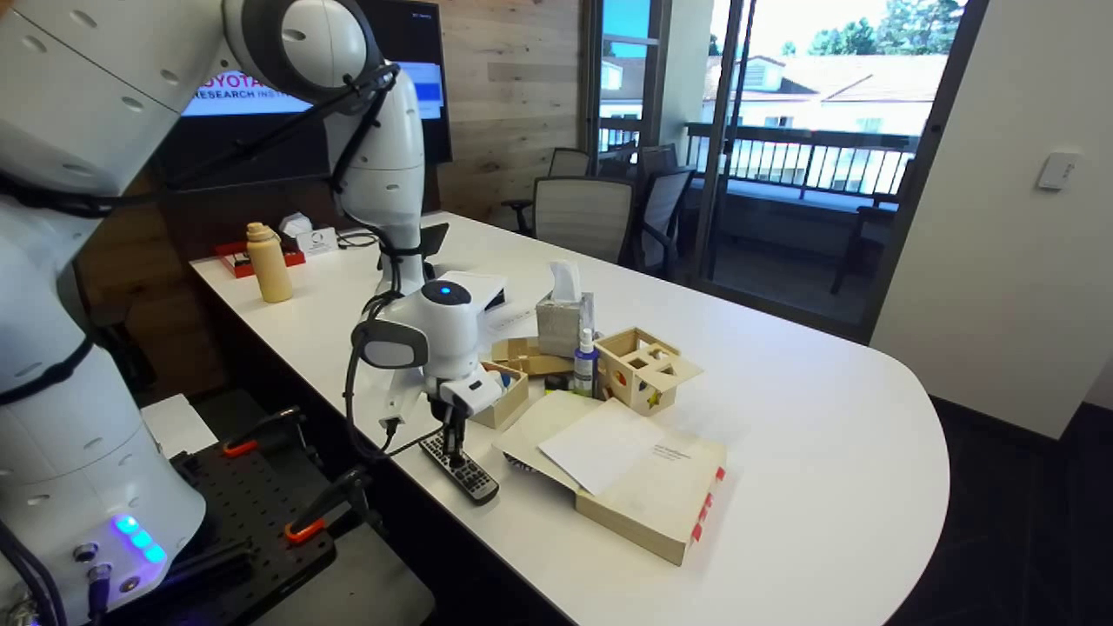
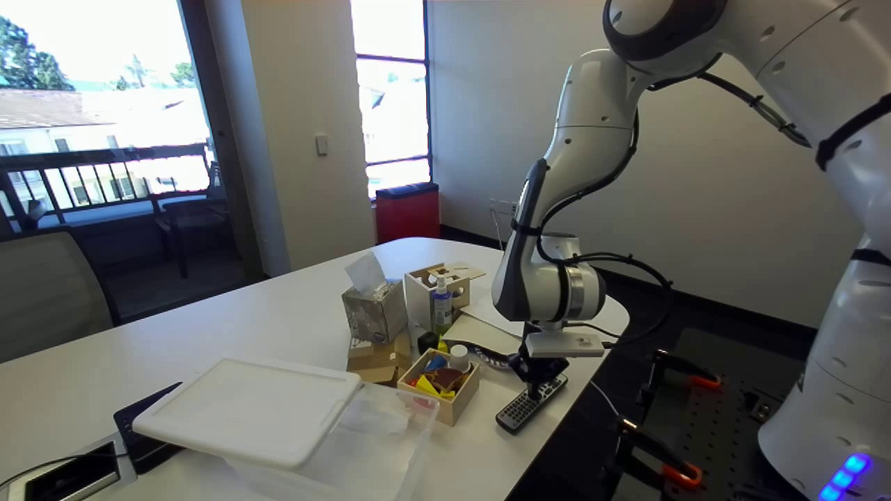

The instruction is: Press the button on the remote

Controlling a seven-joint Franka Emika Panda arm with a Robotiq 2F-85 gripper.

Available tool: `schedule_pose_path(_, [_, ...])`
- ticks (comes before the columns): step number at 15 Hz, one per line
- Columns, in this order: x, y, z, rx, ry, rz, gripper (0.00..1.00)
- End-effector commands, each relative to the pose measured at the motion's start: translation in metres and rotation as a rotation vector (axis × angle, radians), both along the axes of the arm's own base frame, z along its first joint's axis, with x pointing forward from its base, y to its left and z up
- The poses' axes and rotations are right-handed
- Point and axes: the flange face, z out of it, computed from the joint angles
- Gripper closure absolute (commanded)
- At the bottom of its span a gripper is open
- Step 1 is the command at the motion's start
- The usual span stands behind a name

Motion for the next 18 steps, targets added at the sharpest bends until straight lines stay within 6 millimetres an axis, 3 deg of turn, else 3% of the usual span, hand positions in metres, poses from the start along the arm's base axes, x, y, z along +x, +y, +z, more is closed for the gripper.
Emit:
schedule_pose_path(1, [0.003, 0.005, 0.010, -0.023, -0.007, 0.024, 1.00])
schedule_pose_path(9, [0.013, 0.018, 0.043, -0.031, -0.052, 0.065, 1.00])
schedule_pose_path(16, [0.019, 0.031, 0.105, -0.066, -0.152, 0.102, 1.00])
schedule_pose_path(17, [0.017, 0.032, 0.114, -0.071, -0.163, 0.103, 0.74])
schedule_pose_path(18, [0.015, 0.035, 0.125, -0.074, -0.177, 0.110, 0.73])
